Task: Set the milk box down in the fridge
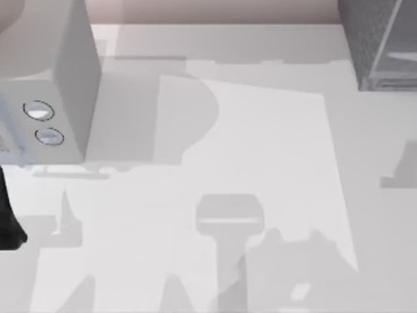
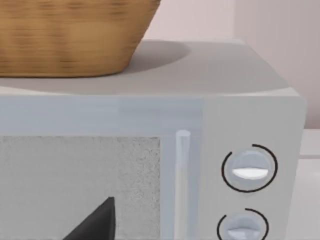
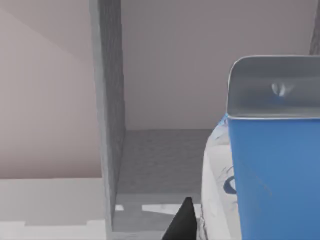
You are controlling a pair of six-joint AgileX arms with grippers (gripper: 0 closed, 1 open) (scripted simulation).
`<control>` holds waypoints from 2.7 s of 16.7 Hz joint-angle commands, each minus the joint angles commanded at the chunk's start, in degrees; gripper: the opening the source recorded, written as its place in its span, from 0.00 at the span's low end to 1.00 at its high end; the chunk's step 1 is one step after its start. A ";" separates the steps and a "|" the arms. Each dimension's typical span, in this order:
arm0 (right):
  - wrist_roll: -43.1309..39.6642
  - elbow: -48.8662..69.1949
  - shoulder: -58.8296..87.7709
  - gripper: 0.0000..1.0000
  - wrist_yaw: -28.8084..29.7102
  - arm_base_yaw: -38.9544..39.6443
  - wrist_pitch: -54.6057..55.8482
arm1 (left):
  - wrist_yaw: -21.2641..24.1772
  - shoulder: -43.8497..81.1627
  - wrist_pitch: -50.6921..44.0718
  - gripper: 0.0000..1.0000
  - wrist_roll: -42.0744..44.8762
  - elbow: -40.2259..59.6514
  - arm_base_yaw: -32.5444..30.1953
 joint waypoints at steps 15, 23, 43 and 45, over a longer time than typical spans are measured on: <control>0.08 23.52 51.62 0.00 -8.06 -4.89 28.90 | 0.00 0.00 0.00 1.00 0.00 0.00 0.00; 0.46 35.99 80.63 0.00 -11.31 -8.56 44.30 | 0.00 0.00 0.00 1.00 0.00 0.00 0.00; 0.12 51.88 89.69 0.00 -9.78 -8.85 40.65 | 0.00 0.00 0.00 1.00 0.00 0.00 0.00; 0.44 55.37 92.22 0.00 -9.76 -8.12 37.50 | 0.00 0.00 0.00 1.00 0.00 0.00 0.00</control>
